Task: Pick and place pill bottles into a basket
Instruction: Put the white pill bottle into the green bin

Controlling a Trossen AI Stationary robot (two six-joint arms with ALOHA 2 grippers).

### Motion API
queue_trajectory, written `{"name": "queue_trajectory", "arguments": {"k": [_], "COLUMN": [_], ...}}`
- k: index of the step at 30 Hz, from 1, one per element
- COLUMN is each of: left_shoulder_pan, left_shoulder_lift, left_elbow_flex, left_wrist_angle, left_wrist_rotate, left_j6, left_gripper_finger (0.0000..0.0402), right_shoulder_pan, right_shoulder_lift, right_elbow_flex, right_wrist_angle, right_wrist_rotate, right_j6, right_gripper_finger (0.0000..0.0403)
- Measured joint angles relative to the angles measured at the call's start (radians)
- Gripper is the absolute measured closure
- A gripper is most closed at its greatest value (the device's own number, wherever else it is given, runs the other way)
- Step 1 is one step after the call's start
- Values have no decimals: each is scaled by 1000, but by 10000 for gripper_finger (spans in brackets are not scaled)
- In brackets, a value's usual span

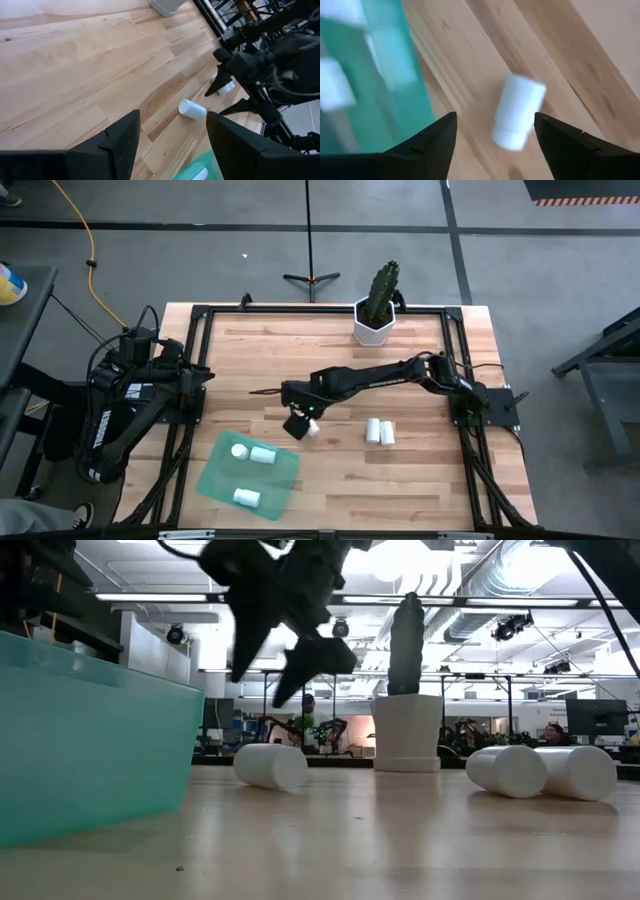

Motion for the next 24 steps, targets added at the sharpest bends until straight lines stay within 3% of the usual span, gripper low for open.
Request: {"name": "queue_trajectory", "arguments": {"k": [8, 24], "left_shoulder_pan": [0, 0], "left_shoulder_lift": [0, 0], "left_elbow_flex": [0, 0], "left_wrist_angle": [0, -14], "left_wrist_rotate": [-1, 5], "left_j6": [3, 7], "left_gripper_finger": [140, 140], "right_shoulder_pan": [14, 25], "right_shoulder_lift": [28, 130], "right_elbow_flex": [-2, -3], "right_wrist_angle": [16, 5], "right_wrist_rotate": [54, -18], "right_j6": [65, 88], "right_gripper_finger": [147, 147]}}
